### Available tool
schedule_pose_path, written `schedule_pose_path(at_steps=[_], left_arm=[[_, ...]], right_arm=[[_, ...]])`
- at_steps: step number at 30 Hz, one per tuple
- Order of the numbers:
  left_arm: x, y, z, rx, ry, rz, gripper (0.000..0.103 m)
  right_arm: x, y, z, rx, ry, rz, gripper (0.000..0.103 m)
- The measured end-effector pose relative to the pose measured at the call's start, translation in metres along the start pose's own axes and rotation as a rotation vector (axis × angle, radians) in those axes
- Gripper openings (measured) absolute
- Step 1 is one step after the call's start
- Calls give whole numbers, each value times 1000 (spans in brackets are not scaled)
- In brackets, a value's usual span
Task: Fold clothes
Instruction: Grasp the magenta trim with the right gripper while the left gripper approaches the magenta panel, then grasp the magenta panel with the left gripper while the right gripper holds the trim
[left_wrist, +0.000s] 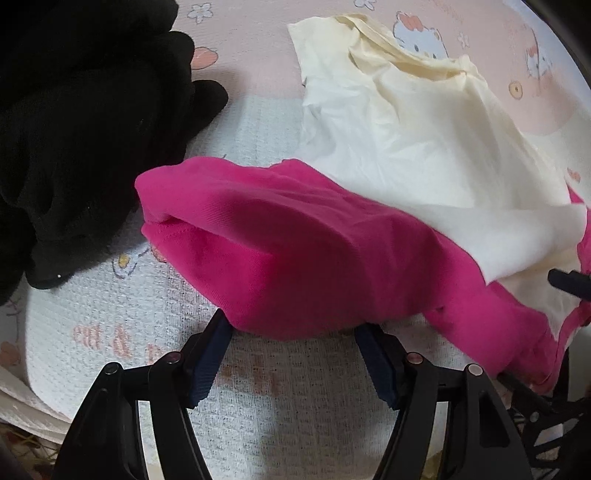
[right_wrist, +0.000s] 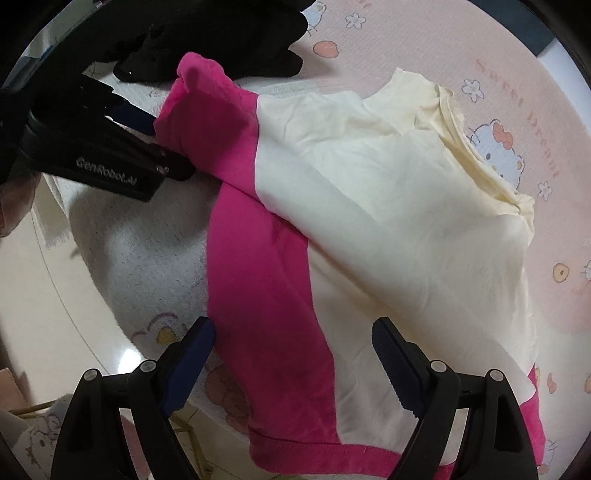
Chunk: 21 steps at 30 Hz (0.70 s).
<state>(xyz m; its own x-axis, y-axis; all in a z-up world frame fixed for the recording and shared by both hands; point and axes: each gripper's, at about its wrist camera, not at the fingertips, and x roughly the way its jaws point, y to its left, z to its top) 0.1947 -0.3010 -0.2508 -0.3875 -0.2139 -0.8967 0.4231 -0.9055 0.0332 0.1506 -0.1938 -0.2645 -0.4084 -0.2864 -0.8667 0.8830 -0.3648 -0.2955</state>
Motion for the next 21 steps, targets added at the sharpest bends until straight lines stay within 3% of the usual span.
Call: schedule_pose_path(at_steps=[3,5,7,12,16,21], left_arm=[[-1,1,1,-4,-13,1,65],[-1,1,2,-6,-21,2,56],[-3,1,3,-9,-33,5,44],[-8,9,11,-77,-47,-36,26],[-16,3,29,-120,-67,-79,23],[-30,2,39,-92,-104,-83,23]], right_arm=[[4,1,0,2,10,2,75],[5,2,1,6,10,21,68],[4,2,3,6,11,50,46],[3,-4,6,55,30,94,8],[-5,-26,6,162,23,170,7],[-23,-38,6,184,-17,157,6]])
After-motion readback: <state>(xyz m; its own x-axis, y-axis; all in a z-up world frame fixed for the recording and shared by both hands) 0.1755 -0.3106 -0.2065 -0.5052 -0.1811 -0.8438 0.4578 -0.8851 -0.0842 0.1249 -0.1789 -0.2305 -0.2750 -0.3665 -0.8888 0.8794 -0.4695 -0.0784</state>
